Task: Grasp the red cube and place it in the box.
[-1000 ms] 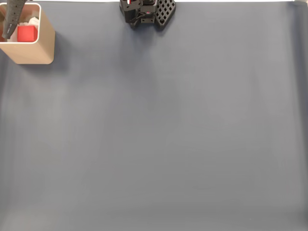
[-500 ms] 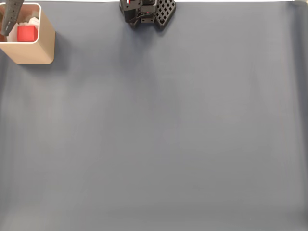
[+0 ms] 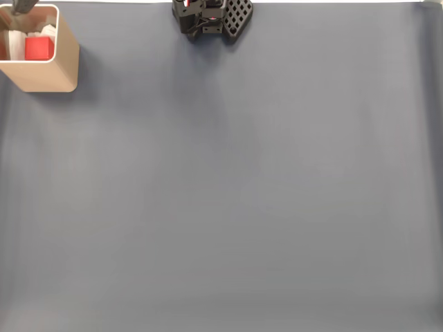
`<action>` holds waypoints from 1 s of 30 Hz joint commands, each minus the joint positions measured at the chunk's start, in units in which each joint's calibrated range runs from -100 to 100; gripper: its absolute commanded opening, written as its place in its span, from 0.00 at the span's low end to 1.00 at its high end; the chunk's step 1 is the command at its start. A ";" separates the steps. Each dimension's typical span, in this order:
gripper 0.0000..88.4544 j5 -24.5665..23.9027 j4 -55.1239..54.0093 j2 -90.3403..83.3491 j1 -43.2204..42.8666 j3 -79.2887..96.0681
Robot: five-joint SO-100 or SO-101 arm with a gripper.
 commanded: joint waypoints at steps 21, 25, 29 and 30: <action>0.01 2.78 -3.75 -1.43 -27.19 -1.79; 0.00 2.93 -5.23 -1.43 -33.16 -0.78; 0.00 3.57 -7.60 -1.52 -38.70 1.23; 0.00 3.61 -8.18 -1.78 -40.19 1.77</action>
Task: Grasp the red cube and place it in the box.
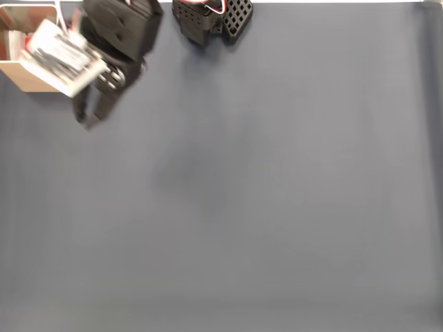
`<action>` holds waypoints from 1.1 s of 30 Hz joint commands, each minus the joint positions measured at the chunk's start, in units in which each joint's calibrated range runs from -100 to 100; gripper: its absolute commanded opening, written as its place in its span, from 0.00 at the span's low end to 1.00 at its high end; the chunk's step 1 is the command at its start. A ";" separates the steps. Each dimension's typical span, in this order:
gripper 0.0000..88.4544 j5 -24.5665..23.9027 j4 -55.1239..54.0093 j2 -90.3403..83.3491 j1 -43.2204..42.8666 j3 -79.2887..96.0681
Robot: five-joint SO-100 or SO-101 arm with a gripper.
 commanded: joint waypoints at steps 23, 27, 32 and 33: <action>0.00 0.10 -15.08 -18.50 -24.51 29.26; 0.00 -0.10 -16.31 -21.01 -24.65 34.19; 0.00 0.00 -16.89 -26.47 -25.57 41.21; 0.00 0.05 -17.05 -27.95 -25.93 43.04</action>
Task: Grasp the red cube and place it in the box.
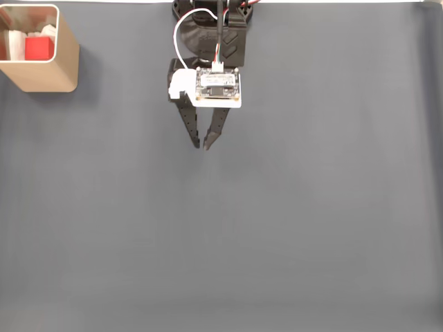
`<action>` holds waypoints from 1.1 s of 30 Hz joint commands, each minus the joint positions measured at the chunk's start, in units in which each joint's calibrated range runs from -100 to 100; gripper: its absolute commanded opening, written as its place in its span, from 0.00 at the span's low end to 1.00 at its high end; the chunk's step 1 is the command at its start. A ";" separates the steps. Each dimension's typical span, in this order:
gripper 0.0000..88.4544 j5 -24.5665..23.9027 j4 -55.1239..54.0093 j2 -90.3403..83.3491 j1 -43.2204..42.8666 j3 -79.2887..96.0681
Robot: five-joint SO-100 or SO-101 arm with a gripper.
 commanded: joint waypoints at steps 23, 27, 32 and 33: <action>0.00 -2.10 17.88 -31.97 -4.63 21.79; 0.00 -2.00 23.54 -33.70 -3.13 21.79; 0.00 -1.86 28.62 -34.74 -2.85 21.79; 0.00 -1.81 29.52 -35.00 -2.92 21.79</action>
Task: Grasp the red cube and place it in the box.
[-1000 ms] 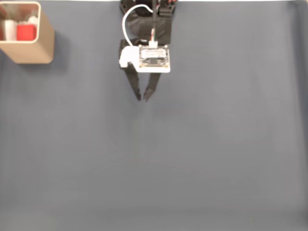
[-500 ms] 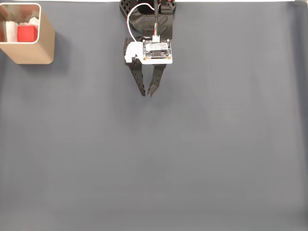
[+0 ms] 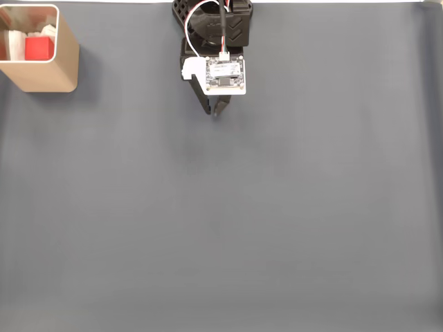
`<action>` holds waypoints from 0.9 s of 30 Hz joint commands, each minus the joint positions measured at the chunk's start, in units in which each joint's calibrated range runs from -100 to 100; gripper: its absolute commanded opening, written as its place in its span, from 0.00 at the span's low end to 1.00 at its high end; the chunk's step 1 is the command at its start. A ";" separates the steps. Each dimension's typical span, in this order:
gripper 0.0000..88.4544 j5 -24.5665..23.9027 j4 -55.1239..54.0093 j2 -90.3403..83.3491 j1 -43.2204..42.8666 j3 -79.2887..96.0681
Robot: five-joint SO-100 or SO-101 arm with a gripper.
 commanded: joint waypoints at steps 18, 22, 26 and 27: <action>0.00 0.54 12.88 -1.39 -0.23 0.81; 0.00 -0.93 13.29 -1.39 -0.01 0.81; 0.00 -0.93 13.29 -1.39 0.06 0.81; 0.00 -0.93 13.29 -1.39 0.06 0.81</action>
